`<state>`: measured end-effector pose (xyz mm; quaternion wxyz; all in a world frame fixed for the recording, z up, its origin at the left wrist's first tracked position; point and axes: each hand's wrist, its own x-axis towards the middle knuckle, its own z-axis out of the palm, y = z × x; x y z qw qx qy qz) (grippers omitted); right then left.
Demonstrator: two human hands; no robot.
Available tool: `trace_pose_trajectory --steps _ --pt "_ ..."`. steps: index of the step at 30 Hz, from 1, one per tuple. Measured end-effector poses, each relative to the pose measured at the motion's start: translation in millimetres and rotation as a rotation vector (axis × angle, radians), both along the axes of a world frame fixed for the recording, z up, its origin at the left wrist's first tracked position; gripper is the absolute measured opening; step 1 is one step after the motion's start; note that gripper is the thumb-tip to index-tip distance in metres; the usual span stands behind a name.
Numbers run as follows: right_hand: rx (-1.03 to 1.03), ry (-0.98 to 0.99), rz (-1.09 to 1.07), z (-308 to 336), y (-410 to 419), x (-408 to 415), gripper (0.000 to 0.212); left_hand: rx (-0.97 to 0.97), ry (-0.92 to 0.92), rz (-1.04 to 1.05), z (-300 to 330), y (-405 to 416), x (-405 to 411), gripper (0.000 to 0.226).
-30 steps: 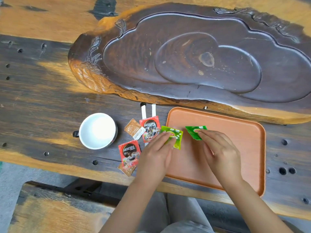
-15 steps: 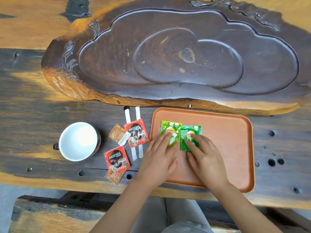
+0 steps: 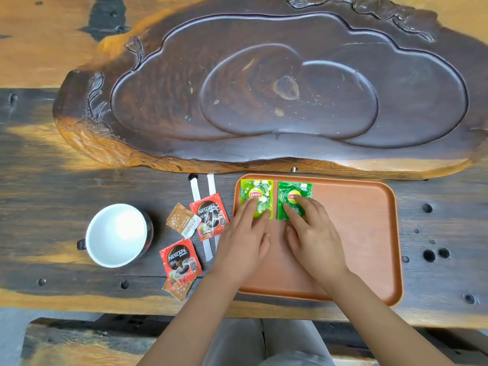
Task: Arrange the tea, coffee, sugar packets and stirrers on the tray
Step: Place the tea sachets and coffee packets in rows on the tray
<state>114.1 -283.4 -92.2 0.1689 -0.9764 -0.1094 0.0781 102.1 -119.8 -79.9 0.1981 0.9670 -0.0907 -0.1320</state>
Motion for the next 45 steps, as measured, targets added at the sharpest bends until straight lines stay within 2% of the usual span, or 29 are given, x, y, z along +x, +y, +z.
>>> trace_pose_trajectory --steps 15,20,23,25,27,30,36,41,45 --pt "0.01 0.026 -0.002 3.1 4.1 5.3 0.043 -0.037 0.0 0.011 -2.2 -1.3 5.9 0.041" --pt "0.048 0.008 -0.003 6.9 3.9 7.0 0.043 -0.116 -0.004 0.035 -0.3 -0.8 6.8 0.038" --pt "0.091 -0.018 -0.012 13.0 4.9 7.7 0.042 -0.165 -0.051 0.086 12.1 3.9 2.0 0.035" --pt "0.123 -0.047 -0.007 18.3 9.2 7.8 0.041 -0.201 -0.078 0.208 24.1 16.0 -10.3 0.035" --pt "0.147 -0.069 0.041 21.7 18.4 7.3 0.039 -0.192 -0.103 0.347 33.2 34.9 -30.2 0.035" --pt "0.143 -0.096 0.195 21.6 41.9 8.2 0.035 -0.102 -0.099 0.432 36.2 68.0 -62.6 0.036" --pt "0.075 -0.075 0.497 11.6 93.7 16.3 0.051 0.015 0.12 0.373 30.2 109.1 -94.2 0.059" --pt "0.031 -0.067 0.576 1.3 108.0 22.5 0.054 0.035 0.085 0.398 27.8 107.2 -100.0 0.053" --pt "0.066 -0.085 0.587 -4.0 108.1 19.7 0.046 -0.012 0.034 0.426 23.4 106.3 -100.5 0.044"
